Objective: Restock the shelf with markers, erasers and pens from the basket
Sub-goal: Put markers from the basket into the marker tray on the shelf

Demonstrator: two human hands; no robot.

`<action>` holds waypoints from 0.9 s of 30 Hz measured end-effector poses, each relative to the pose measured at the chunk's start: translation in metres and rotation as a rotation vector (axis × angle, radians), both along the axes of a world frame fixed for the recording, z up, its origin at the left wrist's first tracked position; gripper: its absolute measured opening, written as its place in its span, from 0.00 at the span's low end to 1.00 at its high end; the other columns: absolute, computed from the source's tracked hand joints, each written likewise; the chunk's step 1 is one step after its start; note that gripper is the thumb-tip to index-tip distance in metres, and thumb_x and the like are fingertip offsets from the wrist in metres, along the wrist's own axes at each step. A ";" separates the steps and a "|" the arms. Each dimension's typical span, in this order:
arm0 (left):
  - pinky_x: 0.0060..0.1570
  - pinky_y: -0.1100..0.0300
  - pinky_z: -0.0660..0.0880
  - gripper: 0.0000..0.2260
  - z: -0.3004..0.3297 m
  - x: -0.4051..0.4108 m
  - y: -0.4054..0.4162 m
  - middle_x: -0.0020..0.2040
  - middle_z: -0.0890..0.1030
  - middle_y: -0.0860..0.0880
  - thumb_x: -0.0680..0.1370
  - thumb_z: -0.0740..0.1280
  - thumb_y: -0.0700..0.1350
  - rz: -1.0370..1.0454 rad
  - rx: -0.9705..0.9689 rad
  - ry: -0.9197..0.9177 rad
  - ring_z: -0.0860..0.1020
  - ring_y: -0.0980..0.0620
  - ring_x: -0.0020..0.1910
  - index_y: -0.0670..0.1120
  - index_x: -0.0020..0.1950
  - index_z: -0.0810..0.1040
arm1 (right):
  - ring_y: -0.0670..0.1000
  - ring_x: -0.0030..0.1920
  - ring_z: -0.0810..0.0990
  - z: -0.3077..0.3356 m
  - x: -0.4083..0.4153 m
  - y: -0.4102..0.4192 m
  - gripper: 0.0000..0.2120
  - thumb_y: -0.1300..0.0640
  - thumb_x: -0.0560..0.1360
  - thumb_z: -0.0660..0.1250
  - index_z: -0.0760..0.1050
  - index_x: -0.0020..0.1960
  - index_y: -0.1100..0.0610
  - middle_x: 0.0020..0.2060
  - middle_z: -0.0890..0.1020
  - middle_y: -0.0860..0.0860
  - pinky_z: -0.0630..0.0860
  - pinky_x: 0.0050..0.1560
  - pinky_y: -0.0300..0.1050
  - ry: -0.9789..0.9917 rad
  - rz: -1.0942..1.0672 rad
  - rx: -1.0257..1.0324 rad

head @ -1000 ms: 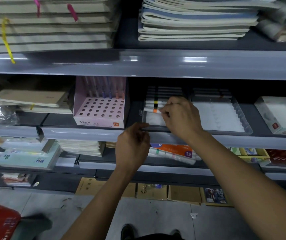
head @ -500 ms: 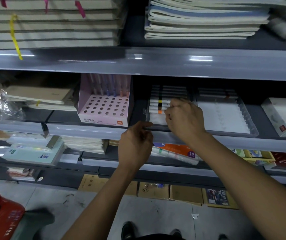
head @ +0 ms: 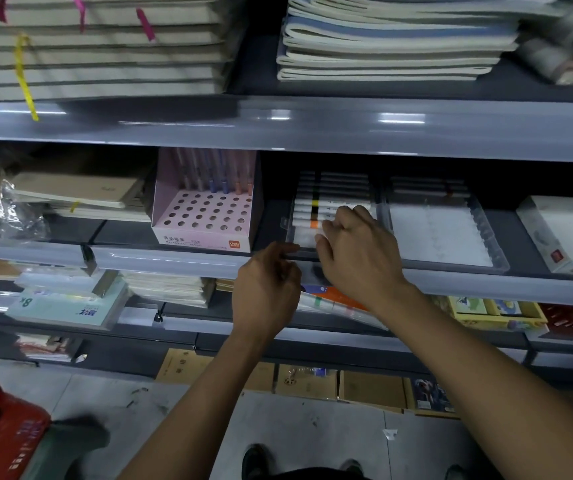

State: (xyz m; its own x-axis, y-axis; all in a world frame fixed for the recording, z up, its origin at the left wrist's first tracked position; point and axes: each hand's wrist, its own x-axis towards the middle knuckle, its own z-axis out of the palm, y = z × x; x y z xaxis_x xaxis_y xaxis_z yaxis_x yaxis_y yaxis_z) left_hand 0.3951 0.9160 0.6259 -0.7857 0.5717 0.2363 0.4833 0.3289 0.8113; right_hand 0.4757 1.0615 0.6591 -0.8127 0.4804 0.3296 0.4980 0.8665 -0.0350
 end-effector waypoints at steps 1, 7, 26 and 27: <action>0.35 0.60 0.78 0.13 0.000 0.001 0.000 0.36 0.82 0.56 0.80 0.68 0.40 0.005 -0.010 0.013 0.81 0.58 0.35 0.51 0.62 0.83 | 0.53 0.58 0.75 -0.003 0.002 -0.002 0.23 0.46 0.83 0.53 0.83 0.58 0.56 0.54 0.80 0.51 0.77 0.51 0.49 -0.001 -0.003 0.019; 0.43 0.51 0.82 0.18 0.000 0.009 -0.005 0.46 0.83 0.53 0.81 0.68 0.40 -0.013 -0.040 0.039 0.82 0.56 0.43 0.52 0.70 0.80 | 0.57 0.65 0.74 -0.029 0.023 -0.014 0.26 0.46 0.83 0.54 0.81 0.65 0.62 0.67 0.80 0.58 0.72 0.68 0.53 0.091 0.033 -0.016; 0.44 0.52 0.79 0.09 -0.030 0.048 -0.116 0.55 0.80 0.50 0.80 0.67 0.42 0.361 -0.368 0.150 0.79 0.49 0.48 0.47 0.59 0.82 | 0.52 0.64 0.74 -0.088 0.047 -0.091 0.17 0.58 0.77 0.70 0.77 0.65 0.57 0.64 0.74 0.52 0.75 0.57 0.43 0.303 0.439 -0.460; 0.45 0.53 0.79 0.10 -0.031 0.048 -0.127 0.56 0.80 0.49 0.80 0.67 0.42 0.367 -0.375 0.157 0.79 0.49 0.49 0.47 0.60 0.83 | 0.51 0.64 0.74 -0.090 0.045 -0.100 0.17 0.57 0.77 0.70 0.77 0.65 0.56 0.64 0.74 0.51 0.75 0.54 0.42 0.240 0.433 -0.472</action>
